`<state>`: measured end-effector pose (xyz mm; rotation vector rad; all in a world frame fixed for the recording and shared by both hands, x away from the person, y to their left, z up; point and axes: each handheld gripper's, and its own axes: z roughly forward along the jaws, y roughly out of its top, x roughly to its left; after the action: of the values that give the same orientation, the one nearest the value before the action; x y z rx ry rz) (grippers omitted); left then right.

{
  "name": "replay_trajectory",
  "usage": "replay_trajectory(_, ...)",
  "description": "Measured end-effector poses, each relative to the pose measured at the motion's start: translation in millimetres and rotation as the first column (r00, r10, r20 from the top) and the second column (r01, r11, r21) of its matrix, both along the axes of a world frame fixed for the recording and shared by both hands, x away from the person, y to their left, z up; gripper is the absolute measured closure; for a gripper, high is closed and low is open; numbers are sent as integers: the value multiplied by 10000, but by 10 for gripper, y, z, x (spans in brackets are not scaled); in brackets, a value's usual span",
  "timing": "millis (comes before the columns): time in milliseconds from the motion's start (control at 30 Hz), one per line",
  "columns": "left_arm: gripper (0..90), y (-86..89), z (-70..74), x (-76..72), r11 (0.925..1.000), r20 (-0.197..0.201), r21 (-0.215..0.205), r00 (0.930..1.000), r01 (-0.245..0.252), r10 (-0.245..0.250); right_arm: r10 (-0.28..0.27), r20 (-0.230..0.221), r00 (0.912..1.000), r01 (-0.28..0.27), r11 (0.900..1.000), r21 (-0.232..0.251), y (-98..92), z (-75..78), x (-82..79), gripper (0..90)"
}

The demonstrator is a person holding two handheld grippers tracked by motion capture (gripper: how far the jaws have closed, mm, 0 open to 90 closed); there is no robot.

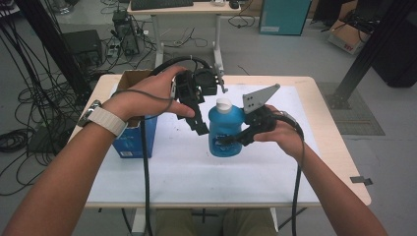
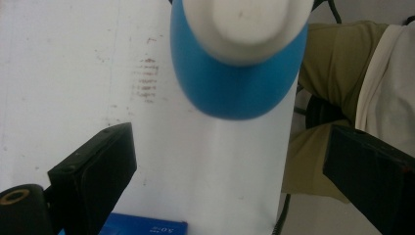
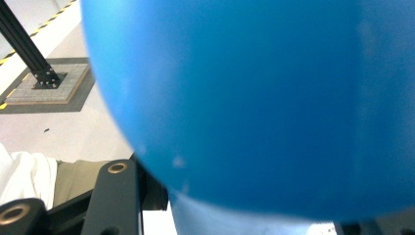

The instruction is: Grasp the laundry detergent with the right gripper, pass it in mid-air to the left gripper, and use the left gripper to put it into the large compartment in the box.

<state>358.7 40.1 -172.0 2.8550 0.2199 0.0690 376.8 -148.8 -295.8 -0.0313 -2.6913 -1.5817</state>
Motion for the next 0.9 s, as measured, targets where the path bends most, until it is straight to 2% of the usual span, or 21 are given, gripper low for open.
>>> replay_trajectory(133,61,16,18,27,9991,-23,298,9996,298,-297,173,27,9998,-173,9999,-8,72,8,18,431)
replay_trajectory(167,61,13,-5,2,9999,-80,-48,9999,-118,118,218,71,9997,-218,9998,-8,90,10,22,431)
replay_trajectory(267,60,13,-2,6,9999,-21,-54,10000,-94,94,308,99,9995,-308,9995,3,132,12,29,431)
replay_trajectory(367,58,15,27,34,9991,69,313,9996,272,-275,357,109,9993,-357,9994,-22,167,7,37,431)
replay_trajectory(400,56,7,6,8,9998,-18,-87,9999,-157,157,362,86,9993,-361,9993,-36,178,3,37,431)
replay_trajectory(433,56,7,6,8,9998,-18,-87,9999,-157,157,362,86,9993,-361,9993,-36,178,3,37,431)
replay_trajectory(467,56,5,10,18,10000,85,-55,10000,-29,29,405,48,9992,-405,9992,-68,200,-7,38,431)
replay_trajectory(533,56,3,32,44,9990,112,297,9993,348,-352,465,42,9989,-464,9989,-92,224,-18,33,431)
replay_trajectory(633,56,-9,16,27,9999,83,65,9999,106,-106,579,77,9983,-579,9983,-118,257,-34,28,431)
replay_trajectory(733,55,-24,28,40,9988,51,320,9993,362,-364,662,86,9978,-661,9977,-117,285,-47,23,431)
replay_trajectory(767,55,-33,3,14,10000,59,9,10000,8,-8,687,100,9976,-686,9976,-129,291,-50,22,431)
replay_trajectory(833,55,-39,-9,2,9998,5,-137,9999,-150,150,689,94,9976,-687,9975,-146,295,-55,22,431)
replay_trajectory(867,55,-36,11,27,9997,29,157,9998,177,-178,683,93,9976,-682,9975,-166,296,-58,23,431)
replay_trajectory(900,55,-36,9,28,9997,33,152,9999,167,-168,678,91,9977,-676,9976,-166,295,-58,22,431)
